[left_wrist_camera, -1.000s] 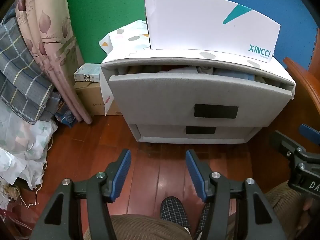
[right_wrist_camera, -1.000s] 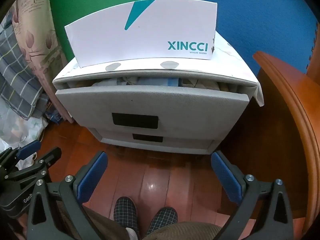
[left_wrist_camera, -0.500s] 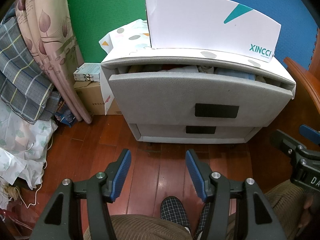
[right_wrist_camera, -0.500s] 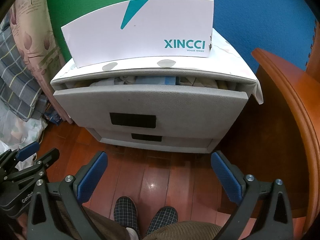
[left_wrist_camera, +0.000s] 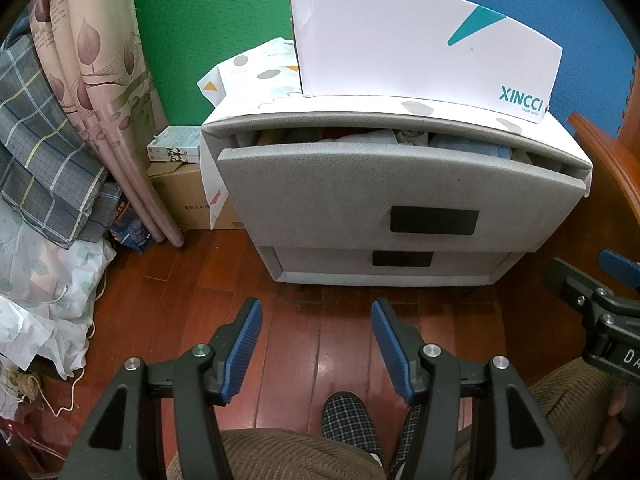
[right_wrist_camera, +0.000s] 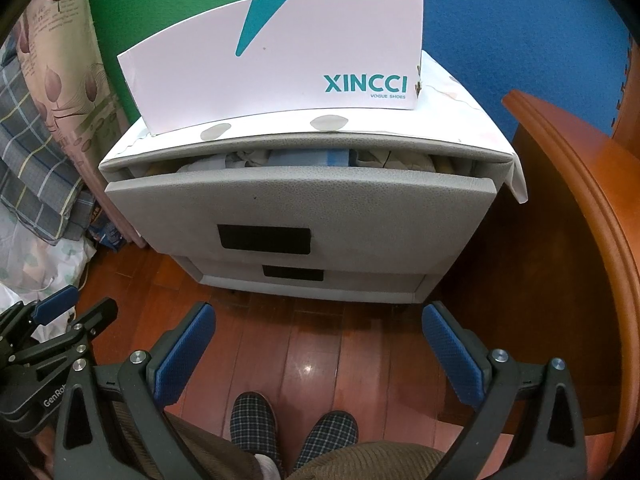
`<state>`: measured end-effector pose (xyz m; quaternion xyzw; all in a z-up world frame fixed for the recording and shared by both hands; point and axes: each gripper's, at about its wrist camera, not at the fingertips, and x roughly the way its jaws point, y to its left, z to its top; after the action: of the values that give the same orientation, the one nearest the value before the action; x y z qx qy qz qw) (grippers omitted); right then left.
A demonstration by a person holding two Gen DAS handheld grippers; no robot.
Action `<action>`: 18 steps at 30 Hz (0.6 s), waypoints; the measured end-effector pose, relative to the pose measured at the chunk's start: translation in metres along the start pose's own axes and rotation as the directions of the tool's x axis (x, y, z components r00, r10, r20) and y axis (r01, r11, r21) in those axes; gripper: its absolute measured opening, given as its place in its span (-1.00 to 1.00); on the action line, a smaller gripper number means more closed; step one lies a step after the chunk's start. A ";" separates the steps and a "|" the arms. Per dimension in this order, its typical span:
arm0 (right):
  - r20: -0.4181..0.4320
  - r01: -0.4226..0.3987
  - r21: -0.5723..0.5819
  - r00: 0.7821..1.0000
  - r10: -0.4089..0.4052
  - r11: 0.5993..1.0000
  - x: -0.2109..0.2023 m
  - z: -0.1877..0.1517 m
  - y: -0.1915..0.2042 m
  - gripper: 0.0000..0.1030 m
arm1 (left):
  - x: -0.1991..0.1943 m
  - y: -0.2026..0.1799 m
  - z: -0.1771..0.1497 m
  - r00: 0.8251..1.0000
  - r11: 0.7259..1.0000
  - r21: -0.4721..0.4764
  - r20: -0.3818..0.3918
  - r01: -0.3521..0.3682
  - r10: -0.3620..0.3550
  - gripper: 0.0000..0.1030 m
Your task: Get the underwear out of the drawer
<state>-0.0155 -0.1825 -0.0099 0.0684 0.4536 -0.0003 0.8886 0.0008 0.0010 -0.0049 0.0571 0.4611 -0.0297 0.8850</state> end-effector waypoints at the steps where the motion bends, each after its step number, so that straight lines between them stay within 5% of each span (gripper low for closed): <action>1: 0.000 0.000 0.000 1.000 0.000 1.000 0.000 0.000 0.000 0.99 | 0.000 0.000 0.000 1.000 1.000 0.000 0.000 0.000 0.000 0.13; 18: -0.001 -0.002 0.002 1.000 0.002 1.000 0.000 0.000 0.000 0.99 | 0.001 0.001 -0.001 1.000 1.000 0.002 0.000 -0.003 0.003 0.13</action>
<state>-0.0151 -0.1828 -0.0101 0.0700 0.4541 0.0002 0.8882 0.0006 0.0017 -0.0062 0.0589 0.4611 -0.0290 0.8849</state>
